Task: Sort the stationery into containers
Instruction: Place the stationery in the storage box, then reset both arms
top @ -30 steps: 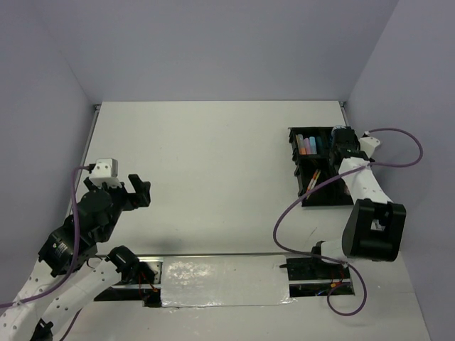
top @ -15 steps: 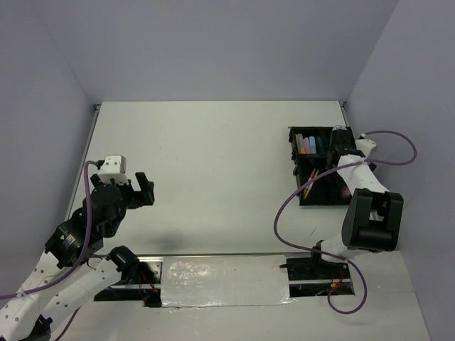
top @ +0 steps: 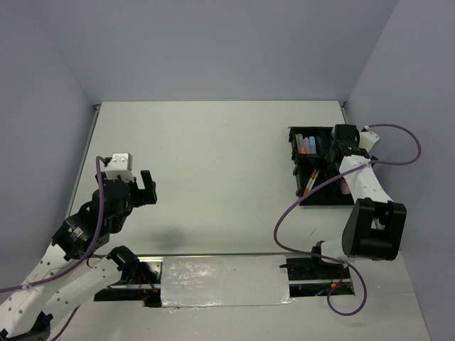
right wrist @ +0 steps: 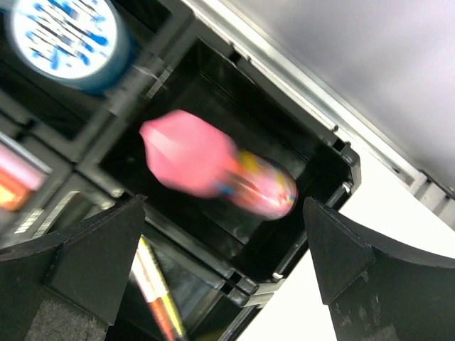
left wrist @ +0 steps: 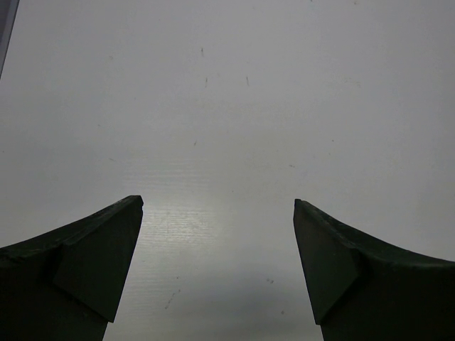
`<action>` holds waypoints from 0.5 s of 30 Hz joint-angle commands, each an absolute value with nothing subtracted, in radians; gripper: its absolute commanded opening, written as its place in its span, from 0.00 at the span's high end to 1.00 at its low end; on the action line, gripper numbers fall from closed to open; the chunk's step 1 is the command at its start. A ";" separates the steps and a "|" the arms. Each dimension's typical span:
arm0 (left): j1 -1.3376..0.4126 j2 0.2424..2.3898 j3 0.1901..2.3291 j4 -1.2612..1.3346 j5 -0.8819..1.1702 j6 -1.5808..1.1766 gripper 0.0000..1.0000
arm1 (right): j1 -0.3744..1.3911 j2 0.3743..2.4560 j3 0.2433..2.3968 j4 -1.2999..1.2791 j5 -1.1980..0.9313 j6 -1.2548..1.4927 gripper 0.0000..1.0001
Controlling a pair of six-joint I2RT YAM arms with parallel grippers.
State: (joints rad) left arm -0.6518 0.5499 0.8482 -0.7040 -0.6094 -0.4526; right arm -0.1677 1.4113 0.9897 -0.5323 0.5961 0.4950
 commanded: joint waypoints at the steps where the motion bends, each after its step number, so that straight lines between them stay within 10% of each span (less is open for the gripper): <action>1: -0.655 0.555 0.859 -0.692 -0.640 -0.471 0.01 | -0.161 1.351 1.009 -0.463 0.583 0.476 0.00; 15: -0.603 0.620 0.884 -0.718 -0.716 -0.497 0.01 | 0.188 1.051 1.025 -0.463 0.325 0.348 0.00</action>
State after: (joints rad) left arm -0.6388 0.5961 0.8490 -0.7128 -0.6506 -0.4751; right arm 0.0986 1.1484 0.9962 -0.4942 0.4080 0.4183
